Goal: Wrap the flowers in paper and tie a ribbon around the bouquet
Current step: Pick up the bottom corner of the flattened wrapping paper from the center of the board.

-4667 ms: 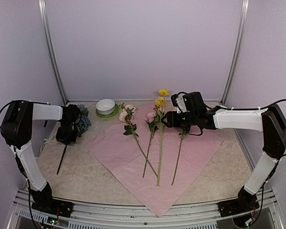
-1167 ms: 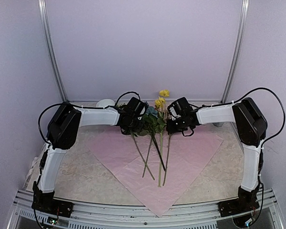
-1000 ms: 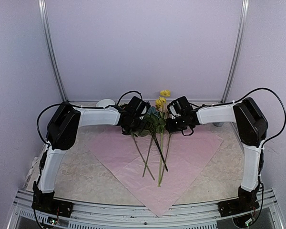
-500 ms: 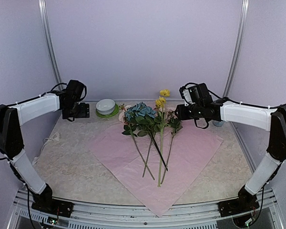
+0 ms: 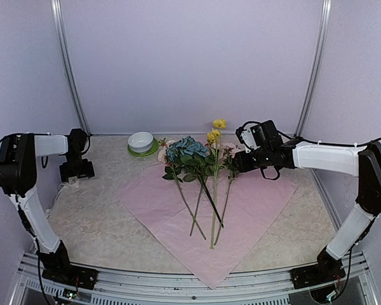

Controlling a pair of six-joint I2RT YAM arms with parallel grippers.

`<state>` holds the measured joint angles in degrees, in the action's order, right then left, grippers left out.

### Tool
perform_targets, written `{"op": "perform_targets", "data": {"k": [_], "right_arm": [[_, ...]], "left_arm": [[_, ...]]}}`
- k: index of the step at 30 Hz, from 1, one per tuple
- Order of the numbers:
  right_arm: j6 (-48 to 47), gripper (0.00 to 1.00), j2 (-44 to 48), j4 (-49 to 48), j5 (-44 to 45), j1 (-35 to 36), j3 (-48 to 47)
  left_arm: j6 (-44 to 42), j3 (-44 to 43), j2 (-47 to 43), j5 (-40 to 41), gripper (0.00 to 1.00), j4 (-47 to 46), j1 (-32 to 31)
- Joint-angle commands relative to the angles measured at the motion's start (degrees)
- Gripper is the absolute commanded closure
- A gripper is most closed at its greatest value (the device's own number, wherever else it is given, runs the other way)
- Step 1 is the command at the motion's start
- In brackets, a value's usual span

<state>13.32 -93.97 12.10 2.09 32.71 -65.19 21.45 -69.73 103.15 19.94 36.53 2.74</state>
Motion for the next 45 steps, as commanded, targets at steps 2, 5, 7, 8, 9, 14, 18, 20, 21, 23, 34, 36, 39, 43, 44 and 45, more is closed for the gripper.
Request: {"op": "perform_targets", "data": {"k": [2, 5, 7, 8, 9, 14, 18, 20, 21, 23, 34, 36, 39, 43, 44, 45], "right_arm": [[-1.5, 0.57, -0.2, -0.1, -0.5, -0.2, 1.4], [-0.9, 0.57, -0.3, 0.2, -0.8, -0.2, 1.9], [0.0, 0.57, -0.7, 1.7, -1.5, -0.2, 2.1], [0.4, 0.57, -0.8, 3.0, -1.3, -0.2, 2.3], [0.9, 0.56, -0.8, 4.5, -0.9, -0.2, 2.6], [-7.4, 0.51, 5.1, 5.9, -9.7, 4.5, 9.4], [-17.2, 0.24, 6.5, 9.2, -16.4, 19.0, 11.8], [-17.0, 0.08, 4.7, 11.2, -14.3, 26.3, 11.9], [-16.5, 0.02, 3.4, 12.3, -13.4, 29.2, 11.6], [-15.5, 0.00, 0.3, 15.3, -11.2, 34.3, 10.0], [-9.0, 0.00, -2.4, 21.8, -12.7, 40.7, 8.0], [-7.4, 0.00, -2.3, 21.5, -11.4, 41.5, 8.3], [-3.6, 0.00, -3.8, 22.4, -6.1, 42.5, 7.8], [1.6, 0.00, -10.9, 26.8, 0.2, 44.4, 5.6], [3.0, 0.01, -12.6, 28.2, 1.9, 44.7, 4.9], [4.8, 0.02, -14.4, 29.7, 4.3, 44.9, 4.2]], "left_arm": [[-1.6, -1.6, 4.5, 1.8, 0.09, -1.1, 0.7], [-2.4, -0.8, 3.7, 0.7, 0.10, -3.6, -2.2], [-3.5, 0.0, 2.1, 0.6, 0.10, -5.4, -6.7], [-3.9, 0.3, 1.5, 0.5, 0.10, -6.1, -8.8], [-4.0, 0.3, 1.1, 0.0, 0.10, -6.5, -10.8], [-3.5, 0.4, 1.4, -0.8, 0.11, -7.0, -14.2], [-4.1, 0.9, 1.0, -1.8, 0.11, -7.8, -15.1], [-4.4, 1.0, 0.7, -2.3, 0.11, -8.2, -15.6], [-4.4, 1.0, 0.5, -2.5, 0.11, -8.4, -15.8], [-4.5, 0.9, 0.3, -2.4, 0.11, -8.4, -15.9], [-4.0, 0.4, -3.1, -3.2, 0.10, -7.4, -19.6], [-3.9, 0.8, -4.1, -3.2, 0.10, -7.4, -20.3], [-3.6, 1.4, -5.4, -3.7, 0.10, -7.4, -20.8], [-3.3, 2.0, -6.9, -4.1, 0.10, -7.2, -21.4], [-3.3, 2.1, -7.3, -4.1, 0.10, -7.2, -21.6], [-3.3, 2.2, -7.7, -4.1, 0.10, -7.0, -21.8]]}}
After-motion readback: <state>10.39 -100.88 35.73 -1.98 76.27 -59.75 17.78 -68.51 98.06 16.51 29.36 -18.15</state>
